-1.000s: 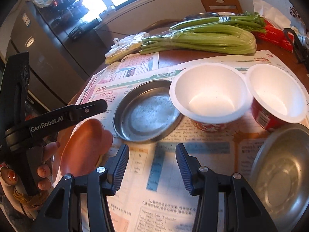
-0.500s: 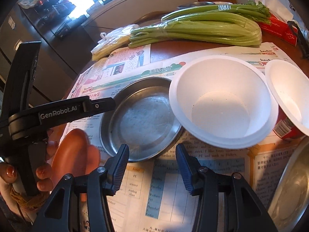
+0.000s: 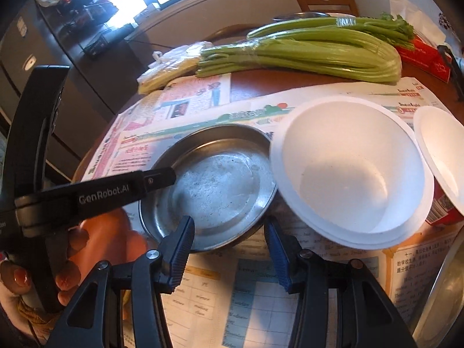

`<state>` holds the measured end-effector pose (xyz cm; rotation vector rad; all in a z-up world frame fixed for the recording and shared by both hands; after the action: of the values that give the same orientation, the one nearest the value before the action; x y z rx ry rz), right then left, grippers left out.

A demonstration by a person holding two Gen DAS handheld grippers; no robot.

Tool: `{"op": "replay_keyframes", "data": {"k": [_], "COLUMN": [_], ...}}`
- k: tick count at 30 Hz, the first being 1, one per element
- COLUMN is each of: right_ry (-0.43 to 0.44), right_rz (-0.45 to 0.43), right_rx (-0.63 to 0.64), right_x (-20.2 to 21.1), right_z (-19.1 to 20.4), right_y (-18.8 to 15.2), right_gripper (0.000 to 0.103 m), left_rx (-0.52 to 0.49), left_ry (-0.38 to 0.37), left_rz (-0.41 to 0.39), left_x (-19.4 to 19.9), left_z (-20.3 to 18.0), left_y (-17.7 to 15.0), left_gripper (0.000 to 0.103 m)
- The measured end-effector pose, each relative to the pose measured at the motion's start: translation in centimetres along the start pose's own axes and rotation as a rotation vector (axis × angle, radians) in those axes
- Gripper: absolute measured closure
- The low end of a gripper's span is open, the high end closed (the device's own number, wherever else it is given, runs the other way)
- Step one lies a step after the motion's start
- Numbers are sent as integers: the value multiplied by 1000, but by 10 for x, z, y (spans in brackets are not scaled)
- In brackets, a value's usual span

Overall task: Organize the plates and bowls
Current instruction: 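Grasp the grey metal tray rim with the left gripper and lift it, then carry the grey metal tray with the left gripper over the orange plate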

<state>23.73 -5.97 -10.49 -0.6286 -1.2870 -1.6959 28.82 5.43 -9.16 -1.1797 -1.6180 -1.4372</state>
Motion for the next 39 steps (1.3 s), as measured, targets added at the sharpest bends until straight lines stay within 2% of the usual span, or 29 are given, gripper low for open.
{"op": "replay_keyframes", "data": {"k": [8,16,28,39], "right_ry": [27,40,61,101], "right_rz": [-57,-128,-178,-236], "right_rx": [30,107,149,228], "right_x": [22,57,93,138], "right_z": [13,35,55,90], "right_y": [4,4,-8,-23], "right_gripper": [52,52,52,52], "left_rx": [9,8,-7,21], "left_ry": [-3,-9,9,8], "left_rz": [-52,-143,-228,-307], "left_x": [25,71,125,181], "left_z": [2,1,-2,10], "left_y": [-1,-7,-32,-62], "left_gripper": [76,76,73,71]}}
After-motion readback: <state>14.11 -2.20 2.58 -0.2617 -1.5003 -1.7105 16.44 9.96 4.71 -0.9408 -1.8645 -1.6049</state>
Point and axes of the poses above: each gripper's, at about its wrist camera, not at the fingertips, and x roughly against the way its jaws point, z to its left, y to its top, the point moved 8 cm from there along -x, roughly the way its jaws point, and after that the axes turned 5 degrees about z, right-handed, at the moved point
